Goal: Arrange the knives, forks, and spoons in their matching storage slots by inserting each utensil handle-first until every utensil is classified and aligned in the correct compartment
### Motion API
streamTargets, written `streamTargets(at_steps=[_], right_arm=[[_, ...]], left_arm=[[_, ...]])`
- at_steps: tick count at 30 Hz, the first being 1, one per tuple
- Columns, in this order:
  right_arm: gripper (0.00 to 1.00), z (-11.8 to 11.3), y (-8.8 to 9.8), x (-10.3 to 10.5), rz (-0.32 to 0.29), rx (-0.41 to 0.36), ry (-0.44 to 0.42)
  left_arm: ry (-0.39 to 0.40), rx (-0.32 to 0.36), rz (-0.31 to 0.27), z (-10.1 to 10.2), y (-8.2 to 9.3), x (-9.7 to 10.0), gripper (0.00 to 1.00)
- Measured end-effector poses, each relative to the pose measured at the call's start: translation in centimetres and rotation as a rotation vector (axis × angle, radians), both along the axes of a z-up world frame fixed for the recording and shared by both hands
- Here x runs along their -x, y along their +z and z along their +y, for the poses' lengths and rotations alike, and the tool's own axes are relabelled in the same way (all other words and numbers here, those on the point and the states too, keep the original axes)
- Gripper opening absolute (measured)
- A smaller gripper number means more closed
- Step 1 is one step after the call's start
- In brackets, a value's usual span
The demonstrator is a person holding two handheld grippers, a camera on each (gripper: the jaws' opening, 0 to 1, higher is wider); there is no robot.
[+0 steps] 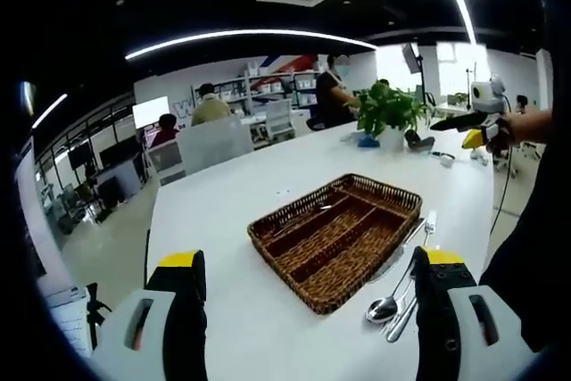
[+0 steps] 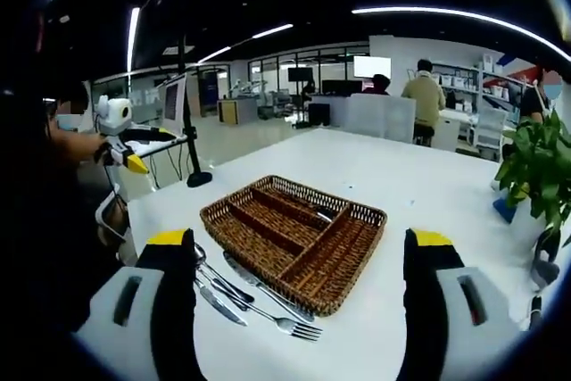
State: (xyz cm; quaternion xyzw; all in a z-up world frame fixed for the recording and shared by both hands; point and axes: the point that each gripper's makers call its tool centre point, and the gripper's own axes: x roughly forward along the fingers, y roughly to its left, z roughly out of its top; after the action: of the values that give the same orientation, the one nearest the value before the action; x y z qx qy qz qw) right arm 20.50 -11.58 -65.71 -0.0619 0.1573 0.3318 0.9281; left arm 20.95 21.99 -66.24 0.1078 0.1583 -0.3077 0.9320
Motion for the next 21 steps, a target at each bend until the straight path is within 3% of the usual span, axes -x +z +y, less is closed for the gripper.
streamTargets(at_steps=[8, 21], right_arm=[[1.00, 0.4, -0.6, -0.1, 0.008, 0.016, 0.007], [1.00, 3.6, 0.1, -0.2, 0.005, 0.057, 0.136]], left_arm=[[-0.018, -0.009, 0.042, 0.2, -1.3, 0.4, 0.99], [-0.075, -0.061, 0.070, -0.3, -2.0, 1.3, 1.00]])
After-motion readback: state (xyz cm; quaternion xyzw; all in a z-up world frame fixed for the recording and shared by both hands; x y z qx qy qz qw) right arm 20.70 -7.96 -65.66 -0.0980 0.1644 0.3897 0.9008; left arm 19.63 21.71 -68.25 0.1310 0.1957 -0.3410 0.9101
